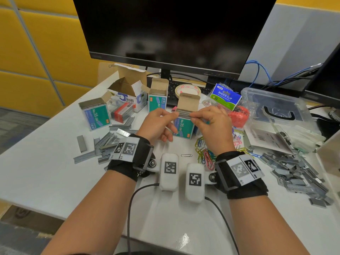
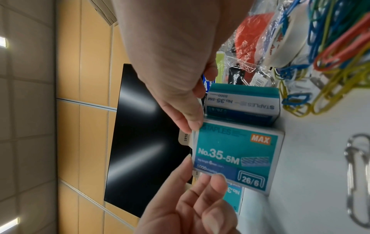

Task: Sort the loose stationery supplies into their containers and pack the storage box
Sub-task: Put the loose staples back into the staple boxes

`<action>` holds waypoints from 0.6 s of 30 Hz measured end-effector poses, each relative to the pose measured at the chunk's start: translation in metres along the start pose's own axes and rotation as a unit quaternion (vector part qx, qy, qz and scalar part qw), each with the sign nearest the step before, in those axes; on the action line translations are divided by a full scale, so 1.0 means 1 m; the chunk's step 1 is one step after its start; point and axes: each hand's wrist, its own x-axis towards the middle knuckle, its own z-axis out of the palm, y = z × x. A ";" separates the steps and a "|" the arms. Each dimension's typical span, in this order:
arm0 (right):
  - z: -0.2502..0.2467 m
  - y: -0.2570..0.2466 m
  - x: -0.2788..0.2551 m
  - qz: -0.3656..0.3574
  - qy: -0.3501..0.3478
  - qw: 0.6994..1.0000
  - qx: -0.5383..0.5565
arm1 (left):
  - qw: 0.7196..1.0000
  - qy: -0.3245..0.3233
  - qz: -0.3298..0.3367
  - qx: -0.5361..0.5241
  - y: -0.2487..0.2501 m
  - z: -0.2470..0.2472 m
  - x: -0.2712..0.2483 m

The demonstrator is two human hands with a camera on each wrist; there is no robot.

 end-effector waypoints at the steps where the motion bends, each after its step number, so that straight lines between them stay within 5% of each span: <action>1: 0.000 0.000 0.000 0.002 0.003 1.000 0.001 | 1.000 0.005 -0.003 0.001 0.000 0.000 0.000; 9: 0.001 0.001 0.000 0.026 -0.033 0.998 -0.043 | 1.000 0.015 -0.022 0.010 -0.004 -0.002 0.004; 15: 0.002 -0.001 -0.002 0.082 0.118 0.986 0.084 | 0.999 0.028 0.020 0.005 -0.002 -0.002 0.000; 18: 0.002 -0.001 -0.001 0.119 0.140 0.970 0.157 | 0.998 0.041 0.056 -0.007 0.000 -0.002 -0.001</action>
